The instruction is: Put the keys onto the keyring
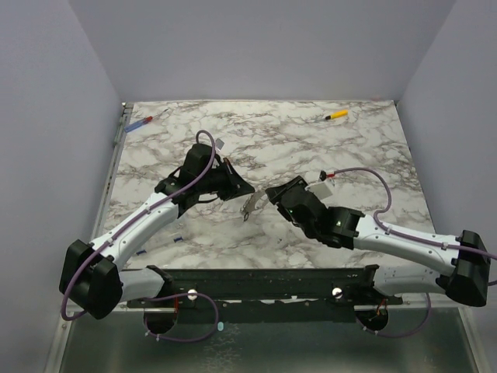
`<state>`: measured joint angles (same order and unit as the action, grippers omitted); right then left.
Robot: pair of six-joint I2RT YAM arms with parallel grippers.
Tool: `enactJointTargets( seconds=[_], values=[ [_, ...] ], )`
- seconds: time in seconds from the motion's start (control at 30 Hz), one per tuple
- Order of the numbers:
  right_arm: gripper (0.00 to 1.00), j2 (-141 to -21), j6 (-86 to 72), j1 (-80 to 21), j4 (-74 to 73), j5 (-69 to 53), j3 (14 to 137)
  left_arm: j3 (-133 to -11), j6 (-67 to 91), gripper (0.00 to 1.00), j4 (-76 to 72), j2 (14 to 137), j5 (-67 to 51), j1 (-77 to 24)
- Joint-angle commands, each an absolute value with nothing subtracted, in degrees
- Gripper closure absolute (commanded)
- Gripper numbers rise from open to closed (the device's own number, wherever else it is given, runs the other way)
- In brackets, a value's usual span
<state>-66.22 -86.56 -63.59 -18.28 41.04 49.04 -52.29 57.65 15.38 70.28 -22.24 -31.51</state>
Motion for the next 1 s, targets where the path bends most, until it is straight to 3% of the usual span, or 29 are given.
enactJointTargets(
  seconds=[0.0, 0.4, 0.53, 0.97],
  values=[
    [0.50, -68.70, -87.79, -59.83, -13.50, 34.05, 48.89, -51.77, 56.70, 1.00, 12.74, 68.47, -22.87, -31.64],
    [0.53, -72.36, -85.39, -58.94, -11.18, 31.11, 50.97, -50.70, 56.10, 1.00, 12.08, 69.12, -23.54, -31.64],
    [0.61, -73.20, -85.40, -58.54, -10.31, 30.41, 50.63, -50.76, 56.01, 1.00, 12.03, 69.14, -23.74, -31.64],
    [0.72, -74.55, -82.94, -58.27, -9.45, 32.54, 51.62, -50.18, 55.92, 1.00, 11.99, 69.19, -24.36, -32.46]
  ],
)
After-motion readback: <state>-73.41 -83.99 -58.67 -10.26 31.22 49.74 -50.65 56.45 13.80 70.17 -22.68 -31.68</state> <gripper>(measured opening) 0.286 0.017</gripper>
